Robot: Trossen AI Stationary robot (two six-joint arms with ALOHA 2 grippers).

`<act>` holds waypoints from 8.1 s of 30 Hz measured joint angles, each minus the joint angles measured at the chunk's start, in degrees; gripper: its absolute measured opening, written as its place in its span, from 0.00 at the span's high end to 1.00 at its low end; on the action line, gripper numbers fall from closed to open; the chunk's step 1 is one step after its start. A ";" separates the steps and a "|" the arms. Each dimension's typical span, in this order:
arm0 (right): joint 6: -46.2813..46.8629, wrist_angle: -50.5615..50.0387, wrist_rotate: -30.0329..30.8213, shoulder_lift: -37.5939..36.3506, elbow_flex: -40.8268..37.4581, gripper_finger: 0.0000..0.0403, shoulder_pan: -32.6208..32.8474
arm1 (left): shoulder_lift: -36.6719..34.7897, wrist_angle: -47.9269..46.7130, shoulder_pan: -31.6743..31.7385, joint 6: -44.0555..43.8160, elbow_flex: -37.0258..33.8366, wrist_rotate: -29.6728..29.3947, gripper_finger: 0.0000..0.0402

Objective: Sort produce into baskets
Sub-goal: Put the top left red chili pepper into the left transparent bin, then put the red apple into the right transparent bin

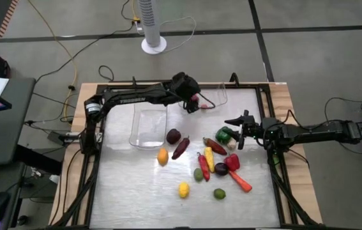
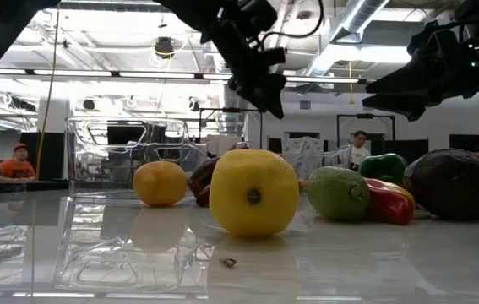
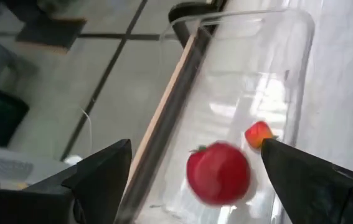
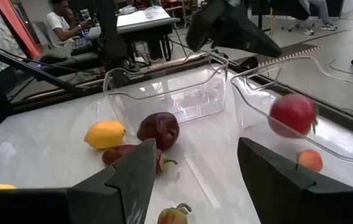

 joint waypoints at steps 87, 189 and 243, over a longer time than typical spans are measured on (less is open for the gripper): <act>-1.92 1.29 1.42 0.00 0.00 0.37 -0.52 | 11.52 -19.13 -18.44 -20.72 -1.38 17.53 0.71; -1.46 -0.06 1.68 0.00 0.00 0.37 -0.37 | 7.48 -42.84 -21.65 -6.67 14.38 -14.03 0.19; -1.54 1.90 1.29 -0.02 0.00 0.37 -0.33 | -11.10 28.81 2.64 -16.17 -25.92 2.28 0.19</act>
